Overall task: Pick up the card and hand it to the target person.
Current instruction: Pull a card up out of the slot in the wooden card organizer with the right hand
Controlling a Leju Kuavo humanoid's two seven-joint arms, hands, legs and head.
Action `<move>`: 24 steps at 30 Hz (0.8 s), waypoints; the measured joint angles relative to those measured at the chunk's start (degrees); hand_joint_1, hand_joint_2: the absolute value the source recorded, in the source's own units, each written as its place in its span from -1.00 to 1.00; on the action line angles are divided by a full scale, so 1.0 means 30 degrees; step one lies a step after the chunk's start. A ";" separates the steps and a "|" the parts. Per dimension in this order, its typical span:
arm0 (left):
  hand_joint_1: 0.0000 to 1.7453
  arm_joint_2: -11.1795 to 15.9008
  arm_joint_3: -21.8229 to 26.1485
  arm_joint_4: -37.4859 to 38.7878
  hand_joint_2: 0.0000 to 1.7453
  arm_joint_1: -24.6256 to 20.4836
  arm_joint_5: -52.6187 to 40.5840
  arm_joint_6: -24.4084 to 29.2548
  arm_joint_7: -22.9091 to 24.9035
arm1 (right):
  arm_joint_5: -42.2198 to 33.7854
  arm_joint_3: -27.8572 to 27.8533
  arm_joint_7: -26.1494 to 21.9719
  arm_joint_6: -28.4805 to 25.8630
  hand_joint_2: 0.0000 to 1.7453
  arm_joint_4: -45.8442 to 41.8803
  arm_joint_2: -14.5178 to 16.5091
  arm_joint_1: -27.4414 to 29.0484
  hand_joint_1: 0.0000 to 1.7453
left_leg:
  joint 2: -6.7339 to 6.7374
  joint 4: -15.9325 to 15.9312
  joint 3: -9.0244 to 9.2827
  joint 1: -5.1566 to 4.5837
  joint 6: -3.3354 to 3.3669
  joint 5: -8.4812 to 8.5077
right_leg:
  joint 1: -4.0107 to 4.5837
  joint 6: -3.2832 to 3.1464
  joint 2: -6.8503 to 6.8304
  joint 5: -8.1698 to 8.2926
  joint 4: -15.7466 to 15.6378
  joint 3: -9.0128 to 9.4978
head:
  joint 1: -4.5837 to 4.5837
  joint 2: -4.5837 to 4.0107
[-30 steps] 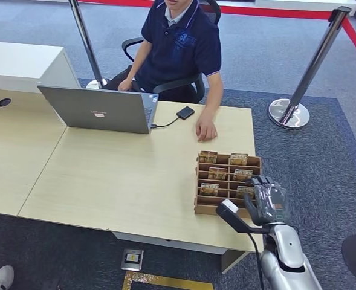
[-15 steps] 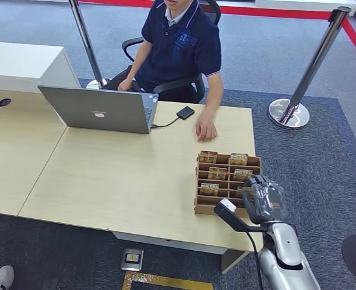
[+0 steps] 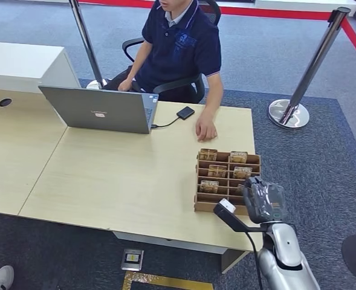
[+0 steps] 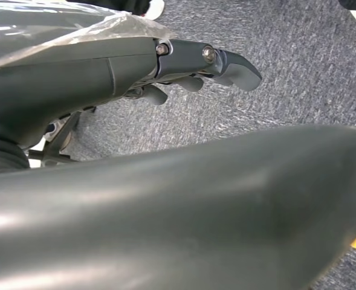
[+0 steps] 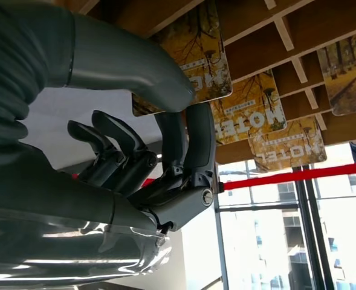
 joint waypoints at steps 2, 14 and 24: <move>-1.00 -0.0010 -0.0013 -0.0003 -1.00 0.0004 -0.0009 -0.0007 -0.0042 | 0.0287 -0.0079 0.0175 -0.0021 1.00 -0.0995 -0.0170 0.0500 1.00 | 0.0000 0.0003 -0.0037 -0.0003 0.0003 0.0016 | 0.0000 0.0002 -0.0007 0.0012 0.0001 -0.0032 | 0.0000 0.0000; -1.00 -0.0019 0.0036 0.0021 -1.00 -0.0045 0.0011 -0.0159 -0.0134 | 0.1750 0.0075 -0.0083 0.0255 1.00 -0.6420 -0.1271 0.2645 1.00 | 0.0000 0.0014 -0.0073 -0.0014 0.0013 0.0011 | -0.0001 0.0015 0.0003 0.0018 0.0005 -0.0066 | 0.0000 0.0000; -1.00 -0.0177 0.0267 0.0065 -1.00 -0.0111 0.0184 -0.0029 -0.0200 | 0.0544 0.2218 -0.1021 -0.1281 1.00 -0.5424 -0.0572 -0.1378 1.00 | 0.0145 0.0021 -0.0134 -0.0019 0.0010 0.0044 | -0.0006 0.0006 0.0136 0.0093 0.0030 -0.0166 | 0.0000 0.0000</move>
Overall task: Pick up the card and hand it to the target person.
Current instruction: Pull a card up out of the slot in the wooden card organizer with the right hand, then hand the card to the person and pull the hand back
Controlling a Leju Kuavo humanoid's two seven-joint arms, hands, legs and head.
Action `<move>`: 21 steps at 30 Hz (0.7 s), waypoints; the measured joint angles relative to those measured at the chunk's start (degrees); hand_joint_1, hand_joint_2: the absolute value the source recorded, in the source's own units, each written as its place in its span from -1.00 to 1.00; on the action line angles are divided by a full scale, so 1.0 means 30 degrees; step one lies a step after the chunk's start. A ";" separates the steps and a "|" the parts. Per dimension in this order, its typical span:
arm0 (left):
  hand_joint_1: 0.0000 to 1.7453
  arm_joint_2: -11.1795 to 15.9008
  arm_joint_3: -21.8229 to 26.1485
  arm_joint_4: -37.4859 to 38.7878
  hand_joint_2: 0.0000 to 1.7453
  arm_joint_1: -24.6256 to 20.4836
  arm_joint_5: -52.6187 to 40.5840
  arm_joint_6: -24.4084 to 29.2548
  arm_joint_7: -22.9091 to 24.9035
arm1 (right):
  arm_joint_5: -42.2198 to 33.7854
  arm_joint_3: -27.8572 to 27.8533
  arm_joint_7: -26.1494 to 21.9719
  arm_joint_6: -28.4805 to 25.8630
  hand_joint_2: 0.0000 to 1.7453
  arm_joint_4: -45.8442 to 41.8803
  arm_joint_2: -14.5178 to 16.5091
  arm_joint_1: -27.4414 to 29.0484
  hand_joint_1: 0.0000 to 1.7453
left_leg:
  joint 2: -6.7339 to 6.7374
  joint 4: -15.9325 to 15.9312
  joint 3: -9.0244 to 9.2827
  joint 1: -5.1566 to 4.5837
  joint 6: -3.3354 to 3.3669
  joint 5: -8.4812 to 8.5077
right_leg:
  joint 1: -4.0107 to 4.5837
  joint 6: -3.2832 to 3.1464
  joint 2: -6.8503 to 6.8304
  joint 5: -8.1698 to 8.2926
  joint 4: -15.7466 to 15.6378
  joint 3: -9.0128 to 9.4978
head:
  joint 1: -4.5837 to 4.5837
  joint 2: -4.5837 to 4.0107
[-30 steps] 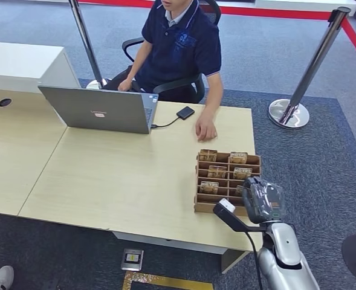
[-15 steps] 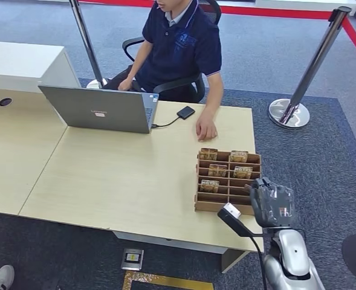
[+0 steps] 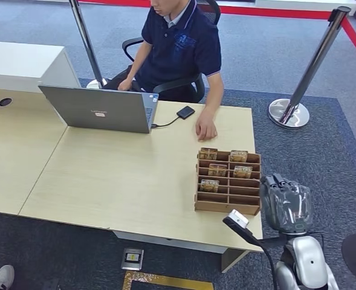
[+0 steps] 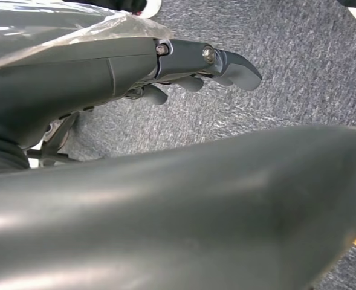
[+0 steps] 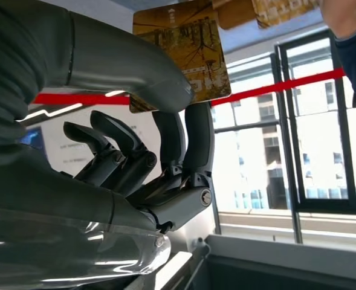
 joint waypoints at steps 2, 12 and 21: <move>-1.00 -0.0002 -0.0039 -0.0002 -1.00 -0.0024 -0.0055 -0.0015 0.0023 | -0.0440 0.0385 -0.0085 -0.0021 1.00 0.0821 0.0577 -0.1236 1.00 | 0.0013 -0.0006 -0.0013 0.0003 0.0002 0.0020 | 0.0003 -0.0011 0.0016 0.0028 -0.0003 -0.0008 | 0.0000 0.0000; -1.00 0.0047 -0.0346 0.0004 -1.00 -0.0162 -0.0397 -0.0039 -0.0110 | -0.1499 0.1151 -0.0643 0.0058 1.00 0.7883 0.4535 -0.7429 1.00 | -0.0001 -0.0011 -0.0087 0.0010 -0.0021 0.0171 | 0.0006 -0.0036 -0.0014 0.0145 0.0001 -0.0102 | 0.0000 0.0000; -1.00 -0.0025 -0.0380 0.0021 -1.00 -0.0225 -0.0476 0.0247 0.0075 | -0.2000 0.0092 -0.0510 -0.0112 1.00 1.5002 0.7203 -1.2640 1.00 | -0.0044 -0.0006 -0.0226 0.0012 -0.0048 0.0291 | 0.0006 -0.0048 -0.0060 0.0242 0.0022 -0.0234 | 0.0000 0.0000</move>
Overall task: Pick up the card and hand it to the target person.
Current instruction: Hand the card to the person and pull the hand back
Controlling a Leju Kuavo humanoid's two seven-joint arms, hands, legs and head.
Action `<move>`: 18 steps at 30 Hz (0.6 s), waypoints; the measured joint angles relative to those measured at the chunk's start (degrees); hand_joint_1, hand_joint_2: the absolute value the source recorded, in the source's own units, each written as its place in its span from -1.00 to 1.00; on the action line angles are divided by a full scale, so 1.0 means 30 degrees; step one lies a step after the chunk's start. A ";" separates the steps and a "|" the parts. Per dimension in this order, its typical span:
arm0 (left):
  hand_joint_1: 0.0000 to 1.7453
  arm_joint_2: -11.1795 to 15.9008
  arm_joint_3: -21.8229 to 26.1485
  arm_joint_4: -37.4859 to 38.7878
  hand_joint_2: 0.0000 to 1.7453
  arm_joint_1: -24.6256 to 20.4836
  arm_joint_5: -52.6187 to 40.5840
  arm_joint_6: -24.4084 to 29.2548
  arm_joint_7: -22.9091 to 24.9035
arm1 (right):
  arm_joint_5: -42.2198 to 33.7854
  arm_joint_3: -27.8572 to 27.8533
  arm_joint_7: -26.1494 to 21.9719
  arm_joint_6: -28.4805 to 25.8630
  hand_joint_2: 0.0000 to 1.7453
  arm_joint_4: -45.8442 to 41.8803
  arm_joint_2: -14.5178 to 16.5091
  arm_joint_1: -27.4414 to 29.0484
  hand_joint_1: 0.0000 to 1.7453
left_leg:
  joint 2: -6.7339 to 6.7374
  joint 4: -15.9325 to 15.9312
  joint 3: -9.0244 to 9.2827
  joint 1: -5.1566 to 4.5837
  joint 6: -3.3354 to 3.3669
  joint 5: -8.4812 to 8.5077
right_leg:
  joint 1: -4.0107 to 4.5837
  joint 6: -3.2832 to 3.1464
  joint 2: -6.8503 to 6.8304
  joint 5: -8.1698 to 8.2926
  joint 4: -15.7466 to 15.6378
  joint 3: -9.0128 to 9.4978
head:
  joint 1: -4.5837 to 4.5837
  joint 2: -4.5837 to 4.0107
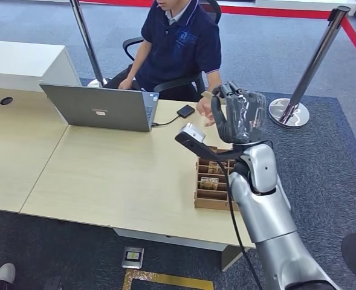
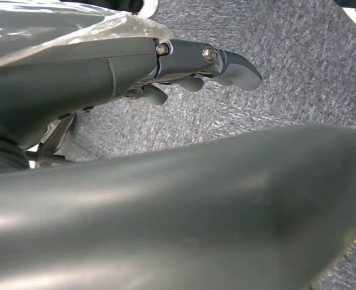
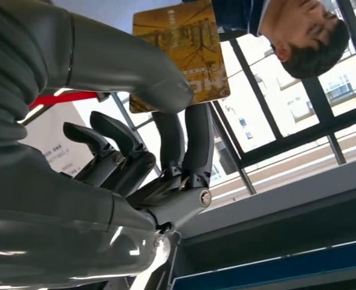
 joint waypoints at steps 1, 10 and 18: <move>-1.00 -0.0015 0.0038 -0.0007 -1.00 -0.0015 0.0034 0.0072 0.0035 | 0.0006 -0.0047 0.0010 -0.0008 1.00 0.0349 0.0161 -0.0194 1.00 | 0.0002 0.0000 -0.0014 0.0001 -0.0001 0.0007 | 0.0000 0.0000 0.0002 0.0007 0.0000 -0.0014 | 0.0000 0.0000; -1.00 -0.0074 0.0646 -0.0003 -1.00 0.0008 0.0630 0.0478 0.0044 | -0.0795 0.0647 -0.0307 0.0584 1.00 0.1398 0.0881 -0.0740 1.00 | -0.0044 -0.0002 -0.0050 0.0004 0.0005 0.0019 | 0.0004 0.0003 -0.0043 0.0018 -0.0012 -0.0025 | 0.0000 0.0000; -1.00 -0.0041 0.0751 -0.0055 -1.00 -0.0022 0.0709 0.0590 0.0227 | -0.1438 0.1232 -0.0294 0.0675 1.00 0.1775 0.0881 -0.0711 1.00 | -0.0058 0.0001 -0.0077 0.0008 0.0006 0.0023 | 0.0007 0.0008 -0.0057 0.0026 -0.0018 -0.0041 | 0.0000 0.0000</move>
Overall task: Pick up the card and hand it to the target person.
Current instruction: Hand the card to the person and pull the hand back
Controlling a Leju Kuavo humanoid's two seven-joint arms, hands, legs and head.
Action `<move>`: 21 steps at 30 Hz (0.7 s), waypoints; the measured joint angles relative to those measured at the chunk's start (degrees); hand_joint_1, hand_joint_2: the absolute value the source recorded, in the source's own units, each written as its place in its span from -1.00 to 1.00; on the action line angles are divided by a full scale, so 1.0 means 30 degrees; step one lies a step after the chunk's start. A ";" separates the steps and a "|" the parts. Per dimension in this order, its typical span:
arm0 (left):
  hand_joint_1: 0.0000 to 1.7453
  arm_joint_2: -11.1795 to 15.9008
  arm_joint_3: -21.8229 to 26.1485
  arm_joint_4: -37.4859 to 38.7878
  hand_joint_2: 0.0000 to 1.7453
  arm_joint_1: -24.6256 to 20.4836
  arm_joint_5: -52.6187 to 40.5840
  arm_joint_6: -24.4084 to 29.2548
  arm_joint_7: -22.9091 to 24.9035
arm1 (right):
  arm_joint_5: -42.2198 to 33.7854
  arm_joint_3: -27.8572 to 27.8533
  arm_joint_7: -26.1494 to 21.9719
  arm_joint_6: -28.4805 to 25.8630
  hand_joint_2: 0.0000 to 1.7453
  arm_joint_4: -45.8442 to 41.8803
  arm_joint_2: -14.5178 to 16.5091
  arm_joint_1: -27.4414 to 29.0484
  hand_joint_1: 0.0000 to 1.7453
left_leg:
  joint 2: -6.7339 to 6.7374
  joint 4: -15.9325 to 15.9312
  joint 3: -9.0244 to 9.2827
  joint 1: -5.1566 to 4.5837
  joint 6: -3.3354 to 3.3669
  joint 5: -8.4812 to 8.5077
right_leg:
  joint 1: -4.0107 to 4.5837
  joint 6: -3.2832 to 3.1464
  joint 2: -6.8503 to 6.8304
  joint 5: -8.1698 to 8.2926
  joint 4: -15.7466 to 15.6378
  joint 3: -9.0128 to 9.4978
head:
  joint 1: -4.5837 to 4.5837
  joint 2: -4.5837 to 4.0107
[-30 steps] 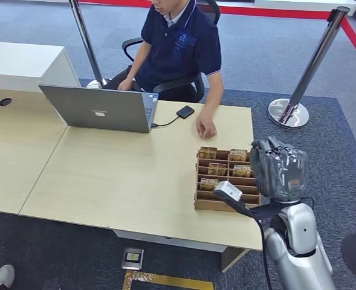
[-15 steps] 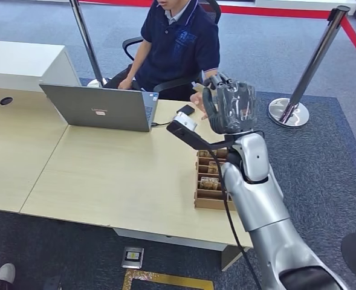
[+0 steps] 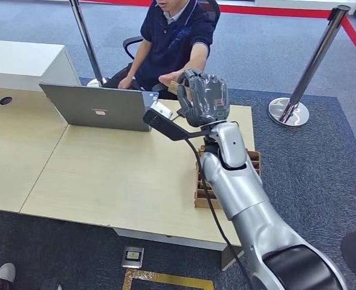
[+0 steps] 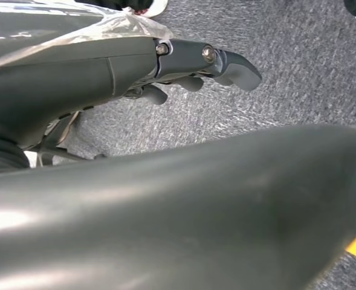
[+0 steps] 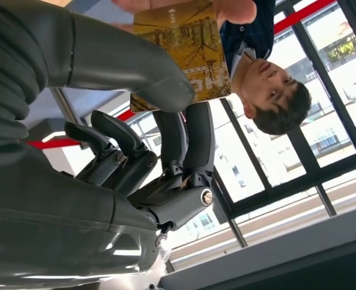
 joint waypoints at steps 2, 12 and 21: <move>-1.00 0.0011 0.0022 -0.0014 -1.00 -0.0010 0.0018 0.0019 0.0037 | -0.0074 0.0117 0.0073 0.0031 1.00 -0.0014 0.0000 0.0007 1.00 | 0.0001 0.0003 -0.0005 -0.0003 0.0000 0.0000 | -0.0003 -0.0001 0.0000 -0.0001 0.0006 -0.0007 | 0.0000 0.0000; -1.00 0.0054 -0.0050 -0.0065 -1.00 -0.0093 -0.0061 0.0022 0.0143 | -0.0192 0.0303 0.0873 -0.0475 1.00 0.0081 0.0000 0.0255 0.40 | -0.0007 -0.0002 0.0005 -0.0001 -0.0001 -0.0001 | -0.0002 0.0000 -0.0004 -0.0003 0.0002 0.0004 | 0.0000 0.0000; -1.00 -0.0015 0.0181 -0.0112 -1.00 -0.0088 0.0197 0.0110 0.0263 | -0.1182 -0.2400 0.0724 -0.3032 -1.00 -0.3200 -0.0474 0.2284 -1.00 | -0.0032 -0.0011 -0.0002 0.0004 0.0000 0.0007 | 0.0004 0.0000 -0.0032 0.0000 -0.0017 0.0007 | 0.0000 0.0000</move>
